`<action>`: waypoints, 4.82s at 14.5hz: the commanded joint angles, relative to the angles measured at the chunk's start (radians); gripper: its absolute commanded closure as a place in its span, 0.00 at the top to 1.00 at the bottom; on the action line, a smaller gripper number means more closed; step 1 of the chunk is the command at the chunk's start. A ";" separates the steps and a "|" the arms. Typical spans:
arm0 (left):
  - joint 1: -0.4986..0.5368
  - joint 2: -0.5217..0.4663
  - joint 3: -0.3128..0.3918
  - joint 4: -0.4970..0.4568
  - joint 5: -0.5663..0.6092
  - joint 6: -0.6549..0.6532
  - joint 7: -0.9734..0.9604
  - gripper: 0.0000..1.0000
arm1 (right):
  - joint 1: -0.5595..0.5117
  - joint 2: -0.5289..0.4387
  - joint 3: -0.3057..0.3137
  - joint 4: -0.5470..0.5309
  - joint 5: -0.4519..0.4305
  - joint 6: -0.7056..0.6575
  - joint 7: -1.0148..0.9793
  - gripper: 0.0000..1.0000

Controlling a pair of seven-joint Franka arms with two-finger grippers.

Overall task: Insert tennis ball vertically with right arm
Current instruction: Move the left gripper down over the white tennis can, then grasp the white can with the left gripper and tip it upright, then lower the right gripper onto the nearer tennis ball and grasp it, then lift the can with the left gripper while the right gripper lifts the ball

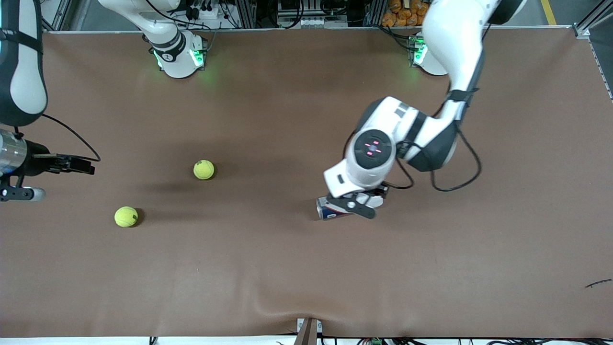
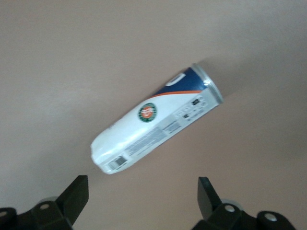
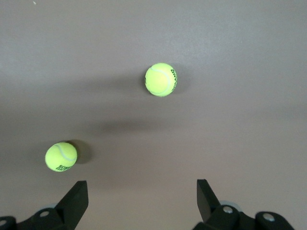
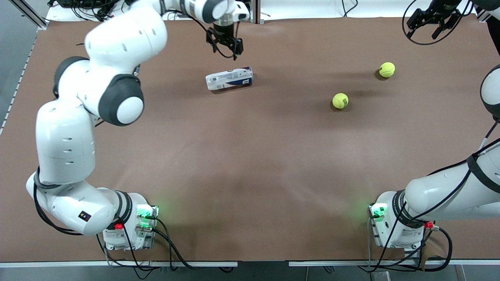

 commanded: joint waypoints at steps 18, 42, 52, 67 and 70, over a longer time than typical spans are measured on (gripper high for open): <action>-0.094 0.174 0.056 0.030 0.171 0.053 0.799 1.00 | -0.007 -0.009 0.014 -0.201 -0.003 0.236 -0.034 1.00; -0.093 0.280 0.104 0.027 0.202 0.107 0.877 0.94 | 0.008 0.289 0.014 -0.155 0.003 0.562 -0.072 1.00; -0.097 0.277 0.102 0.019 0.231 0.108 0.869 0.72 | -0.024 0.407 0.014 -0.065 -0.005 0.625 -0.201 1.00; -0.123 0.222 0.028 0.032 0.221 0.278 0.593 0.71 | -0.028 0.445 0.014 -0.063 0.009 0.628 -0.202 1.00; -0.123 0.208 -0.008 0.032 0.220 0.347 0.501 0.71 | -0.028 0.445 0.014 -0.063 0.018 0.635 -0.202 1.00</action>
